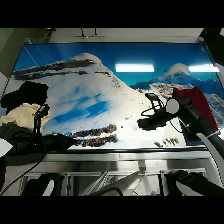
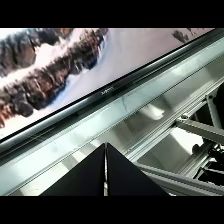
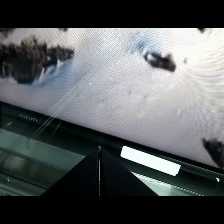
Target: Fold the shirts.
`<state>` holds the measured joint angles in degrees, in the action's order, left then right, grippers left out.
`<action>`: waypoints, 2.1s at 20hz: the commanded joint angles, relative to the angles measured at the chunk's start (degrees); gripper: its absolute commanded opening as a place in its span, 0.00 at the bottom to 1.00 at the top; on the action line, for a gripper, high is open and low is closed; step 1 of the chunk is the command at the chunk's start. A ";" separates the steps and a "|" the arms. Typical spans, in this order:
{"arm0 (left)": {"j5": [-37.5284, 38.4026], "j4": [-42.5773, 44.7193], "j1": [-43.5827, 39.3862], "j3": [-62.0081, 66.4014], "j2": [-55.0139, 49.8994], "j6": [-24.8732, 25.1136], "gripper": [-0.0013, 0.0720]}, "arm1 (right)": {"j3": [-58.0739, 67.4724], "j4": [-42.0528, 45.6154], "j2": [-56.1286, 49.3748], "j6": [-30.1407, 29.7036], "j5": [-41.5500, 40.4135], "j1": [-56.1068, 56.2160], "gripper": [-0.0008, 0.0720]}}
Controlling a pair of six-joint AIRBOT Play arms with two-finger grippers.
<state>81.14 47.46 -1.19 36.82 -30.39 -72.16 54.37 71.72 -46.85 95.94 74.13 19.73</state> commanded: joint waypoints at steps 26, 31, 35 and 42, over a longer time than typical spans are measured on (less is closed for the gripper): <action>-22.91 38.29 27.34 54.49 -61.51 -8.46 0.97 | -0.02 0.00 0.04 0.00 0.02 0.07 0.03; -27.76 37.90 31.45 63.76 -77.55 -8.44 0.97 | -0.02 0.00 0.04 0.00 -0.79 0.07 0.03; -25.73 38.05 30.32 70.10 -87.19 -8.41 0.97 | -0.02 -4.44 0.04 -0.20 -0.81 0.07 0.03; -11.72 28.98 27.32 82.23 -87.65 -7.13 0.04 | -0.02 -4.50 0.04 -0.22 -0.68 0.07 0.03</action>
<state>63.22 83.42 27.24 113.82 -118.34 -80.38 54.37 67.59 -46.85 95.72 73.41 19.73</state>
